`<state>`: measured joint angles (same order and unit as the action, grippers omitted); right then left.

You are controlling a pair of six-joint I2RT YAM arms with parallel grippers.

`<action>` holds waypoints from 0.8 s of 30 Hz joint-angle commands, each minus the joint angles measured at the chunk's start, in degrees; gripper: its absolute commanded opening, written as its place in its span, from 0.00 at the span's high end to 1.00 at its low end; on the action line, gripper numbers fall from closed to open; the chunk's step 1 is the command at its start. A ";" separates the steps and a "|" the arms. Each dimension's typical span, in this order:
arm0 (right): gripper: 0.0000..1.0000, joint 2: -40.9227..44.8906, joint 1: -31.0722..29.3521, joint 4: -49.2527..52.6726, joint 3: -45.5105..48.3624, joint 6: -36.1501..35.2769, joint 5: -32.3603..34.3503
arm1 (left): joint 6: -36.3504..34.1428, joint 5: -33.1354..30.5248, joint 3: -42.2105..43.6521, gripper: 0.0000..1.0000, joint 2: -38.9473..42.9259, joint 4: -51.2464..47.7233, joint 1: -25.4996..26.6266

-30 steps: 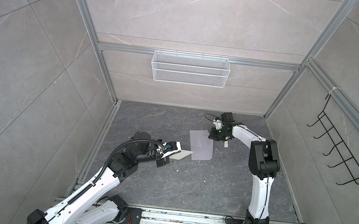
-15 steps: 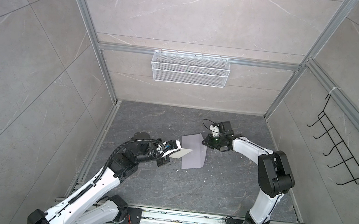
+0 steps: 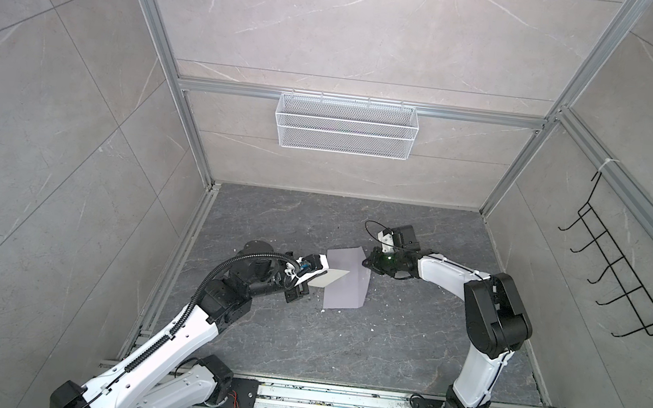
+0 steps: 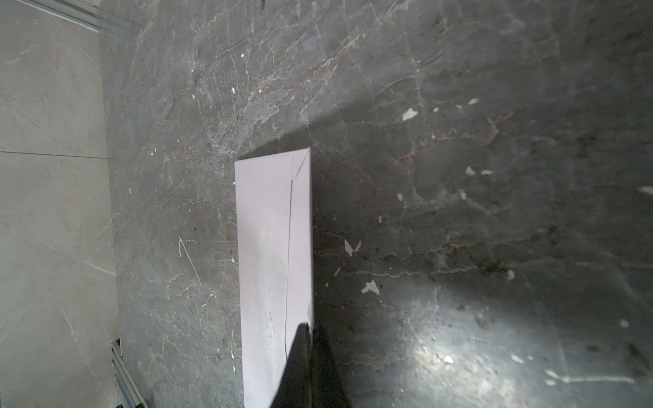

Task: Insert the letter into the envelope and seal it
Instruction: 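Drag the envelope toward the left gripper's folded letter with the right gripper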

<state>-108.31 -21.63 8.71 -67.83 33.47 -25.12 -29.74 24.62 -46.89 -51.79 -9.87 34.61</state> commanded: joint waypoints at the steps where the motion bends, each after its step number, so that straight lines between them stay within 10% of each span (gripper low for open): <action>1: 0.90 -1.35 -0.26 -0.22 -1.22 -0.05 -0.36 | 0.75 -0.58 0.21 1.00 0.99 2.58 -0.33; 8: 0.49 0.62 -0.26 1.36 -1.10 -2.52 1.29 | 1.06 -0.84 0.20 1.00 1.16 2.75 -0.29; 15: 0.32 11.02 -0.27 -2.58 5.12 -5.34 5.30 | 7.65 -5.56 -0.37 1.00 1.35 4.65 -0.31; 24: 0.10 27.49 -0.27 -24.29 19.35 0.52 -0.21 | 38.11 -15.28 -4.29 1.00 1.68 9.29 -0.32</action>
<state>-83.77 -21.63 -3.88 -52.73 30.09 -22.20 -5.93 13.80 -48.47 -51.35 -6.26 34.61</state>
